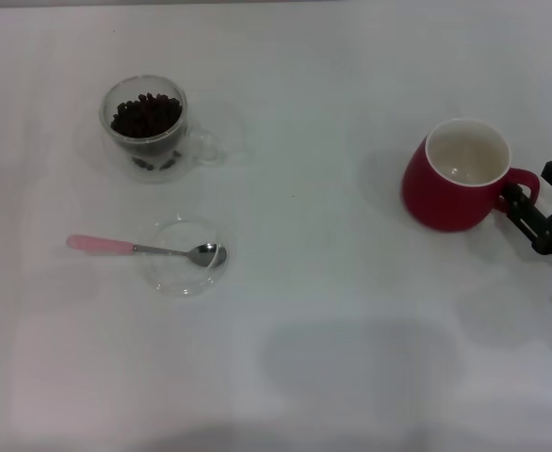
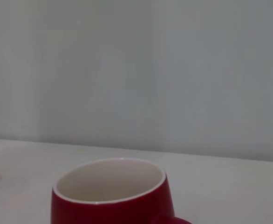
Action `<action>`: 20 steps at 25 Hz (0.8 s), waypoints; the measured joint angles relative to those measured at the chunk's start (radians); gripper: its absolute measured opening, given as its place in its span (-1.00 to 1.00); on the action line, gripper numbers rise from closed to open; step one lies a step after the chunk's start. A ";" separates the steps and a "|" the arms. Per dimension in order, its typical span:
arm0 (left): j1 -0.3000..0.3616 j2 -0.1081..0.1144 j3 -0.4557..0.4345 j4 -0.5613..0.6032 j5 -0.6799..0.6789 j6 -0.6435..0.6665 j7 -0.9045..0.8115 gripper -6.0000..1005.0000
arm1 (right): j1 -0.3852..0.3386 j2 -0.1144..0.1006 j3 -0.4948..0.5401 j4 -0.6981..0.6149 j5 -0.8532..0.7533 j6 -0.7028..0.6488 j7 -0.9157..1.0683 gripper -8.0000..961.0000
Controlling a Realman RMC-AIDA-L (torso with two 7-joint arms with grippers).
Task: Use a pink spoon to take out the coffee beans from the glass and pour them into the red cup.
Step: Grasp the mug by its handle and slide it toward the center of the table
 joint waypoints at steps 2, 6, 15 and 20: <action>0.000 0.000 0.000 0.000 -0.001 0.000 0.000 0.75 | 0.004 0.000 0.000 0.001 0.002 0.008 -0.001 0.38; 0.003 0.000 -0.001 0.000 -0.004 0.000 0.000 0.74 | 0.007 -0.002 0.000 0.002 0.002 0.012 -0.001 0.23; -0.007 0.004 -0.001 0.000 -0.004 0.000 0.003 0.75 | 0.008 -0.003 0.013 -0.002 0.004 0.023 -0.003 0.03; -0.009 0.003 -0.001 0.000 -0.004 0.000 0.005 0.75 | 0.014 -0.003 0.013 -0.004 0.003 0.023 -0.003 -0.03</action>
